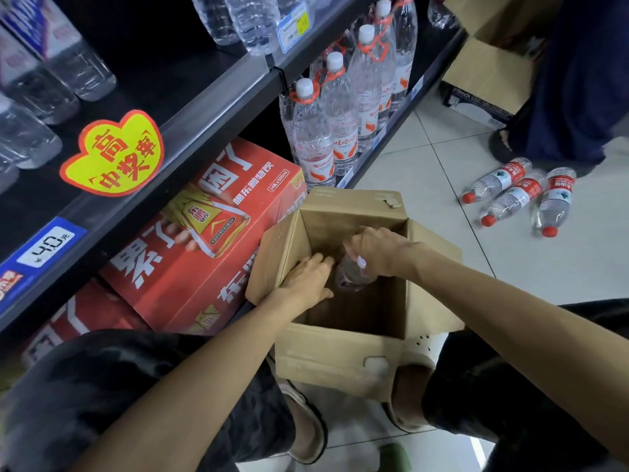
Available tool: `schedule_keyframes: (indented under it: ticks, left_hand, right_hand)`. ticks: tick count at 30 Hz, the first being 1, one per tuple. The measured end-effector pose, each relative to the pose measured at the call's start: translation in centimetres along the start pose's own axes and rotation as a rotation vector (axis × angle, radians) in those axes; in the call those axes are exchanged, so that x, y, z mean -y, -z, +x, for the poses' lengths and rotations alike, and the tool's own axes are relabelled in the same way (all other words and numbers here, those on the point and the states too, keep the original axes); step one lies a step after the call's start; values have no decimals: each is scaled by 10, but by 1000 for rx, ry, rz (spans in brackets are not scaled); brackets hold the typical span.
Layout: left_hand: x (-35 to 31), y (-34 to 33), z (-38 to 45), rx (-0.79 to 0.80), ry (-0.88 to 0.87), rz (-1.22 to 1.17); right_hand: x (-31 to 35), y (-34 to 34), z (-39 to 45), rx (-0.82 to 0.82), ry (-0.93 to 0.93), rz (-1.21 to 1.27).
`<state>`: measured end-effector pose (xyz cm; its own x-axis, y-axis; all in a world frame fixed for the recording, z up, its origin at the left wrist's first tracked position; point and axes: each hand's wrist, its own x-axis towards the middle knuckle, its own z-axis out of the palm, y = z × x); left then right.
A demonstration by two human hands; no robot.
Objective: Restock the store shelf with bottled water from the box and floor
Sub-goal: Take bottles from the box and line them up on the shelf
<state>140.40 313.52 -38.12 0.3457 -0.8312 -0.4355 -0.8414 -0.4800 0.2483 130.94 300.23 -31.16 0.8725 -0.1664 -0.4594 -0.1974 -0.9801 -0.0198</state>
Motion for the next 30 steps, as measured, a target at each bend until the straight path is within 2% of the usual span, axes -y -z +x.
schedule_keyframes:
  ticks: [4,9,11,15,21,25,30]
  left_hand:
    - [-2,9,-5,-117,-7,-207]
    - [-16,33,-14,-282,-115,-584]
    - [-18,46,-20,-321,-132,-666]
    - [-17,74,-30,-452,-143,-631]
    - [-16,122,-56,-578,-159,-781]
    - [-14,164,-83,-713,-151,-673]
    - [-8,216,-111,-818,-137,-645]
  right_hand:
    - [-4,27,-11,-116,82,2]
    - [-14,70,-30,-153,124,93]
    - [-17,84,-38,-196,142,130]
    - [-17,117,-52,-316,145,187]
    - [-9,157,-75,-583,64,247]
    - [0,174,-92,-755,97,345]
    - [1,197,-107,-850,88,291]
